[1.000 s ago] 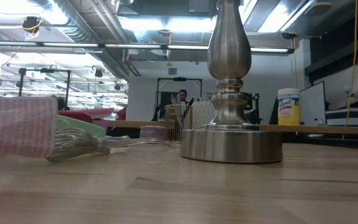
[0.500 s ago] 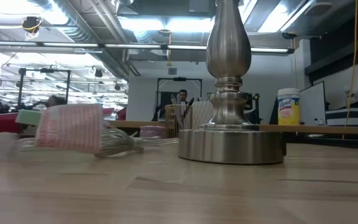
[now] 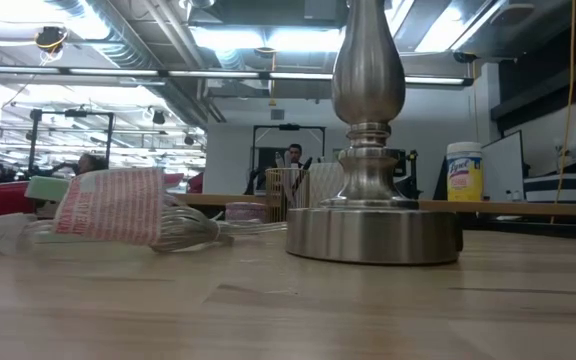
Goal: Screw lightbulb
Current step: Insert the lightbulb to the lamp
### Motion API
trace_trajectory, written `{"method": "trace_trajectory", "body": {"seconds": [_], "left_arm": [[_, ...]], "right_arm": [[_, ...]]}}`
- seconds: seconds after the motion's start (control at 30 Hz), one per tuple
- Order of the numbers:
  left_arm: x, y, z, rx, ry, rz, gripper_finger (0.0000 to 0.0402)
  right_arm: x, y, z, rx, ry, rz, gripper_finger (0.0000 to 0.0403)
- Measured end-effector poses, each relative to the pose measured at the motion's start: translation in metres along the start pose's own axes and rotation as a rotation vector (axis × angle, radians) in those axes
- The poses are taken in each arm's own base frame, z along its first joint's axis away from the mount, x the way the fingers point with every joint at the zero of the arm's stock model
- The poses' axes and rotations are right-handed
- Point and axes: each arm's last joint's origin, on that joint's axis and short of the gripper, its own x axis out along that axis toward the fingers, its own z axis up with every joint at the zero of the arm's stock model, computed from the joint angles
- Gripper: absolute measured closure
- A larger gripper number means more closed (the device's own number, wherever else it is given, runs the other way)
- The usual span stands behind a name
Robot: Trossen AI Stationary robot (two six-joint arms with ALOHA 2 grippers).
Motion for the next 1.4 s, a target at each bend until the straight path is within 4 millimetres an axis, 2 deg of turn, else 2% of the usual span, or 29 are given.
{"method": "trace_trajectory", "body": {"seconds": [0.2, 0.33, 0.5, 0.87, 1.4], "left_arm": [[-0.013, 0.007, 0.013, -0.010, -0.034, -0.002, 0.0399], [-0.022, 0.004, 0.018, -0.014, -0.059, -0.031, 0.0399], [-0.027, -0.005, 0.020, -0.028, -0.089, -0.204, 0.0399], [-0.020, -0.011, 0.011, -0.057, -0.059, -0.351, 0.0399], [-0.008, -0.008, 0.005, -0.050, -0.038, -0.315, 0.0399]], "right_arm": [[-0.012, 0.001, 0.013, -0.027, -0.057, -0.008, 0.0389], [-0.019, 0.000, 0.020, -0.059, -0.098, -0.066, 0.0389], [-0.018, -0.003, 0.020, -0.084, -0.105, -0.174, 0.0389], [0.002, -0.006, 0.001, -0.085, -0.041, -0.190, 0.0389], [0.003, -0.003, 0.005, -0.073, -0.077, -0.112, 0.0389]]}}
